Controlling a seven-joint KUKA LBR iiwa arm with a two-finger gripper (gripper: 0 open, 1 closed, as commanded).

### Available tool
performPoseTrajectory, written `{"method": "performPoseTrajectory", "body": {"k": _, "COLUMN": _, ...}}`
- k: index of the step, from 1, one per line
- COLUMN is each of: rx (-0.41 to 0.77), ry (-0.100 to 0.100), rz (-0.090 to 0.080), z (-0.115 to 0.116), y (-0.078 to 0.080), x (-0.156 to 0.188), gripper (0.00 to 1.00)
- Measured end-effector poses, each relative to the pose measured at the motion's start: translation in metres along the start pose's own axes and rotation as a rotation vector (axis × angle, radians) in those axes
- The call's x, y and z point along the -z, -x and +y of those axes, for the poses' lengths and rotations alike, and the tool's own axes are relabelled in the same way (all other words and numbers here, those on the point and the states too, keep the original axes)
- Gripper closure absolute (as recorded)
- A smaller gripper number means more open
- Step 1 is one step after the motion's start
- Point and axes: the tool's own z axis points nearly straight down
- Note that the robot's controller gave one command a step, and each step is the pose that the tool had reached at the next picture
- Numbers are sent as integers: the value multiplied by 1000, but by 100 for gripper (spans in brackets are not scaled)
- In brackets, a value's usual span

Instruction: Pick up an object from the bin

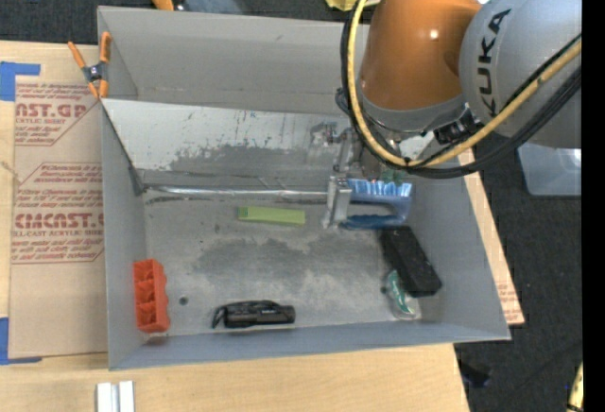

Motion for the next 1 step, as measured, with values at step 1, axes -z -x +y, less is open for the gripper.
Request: {"method": "performPoseTrajectory", "body": {"k": 1, "rx": -1, "ry": 1, "rz": -8, "z": 0, "y": 1, "x": 5, "gripper": 0}}
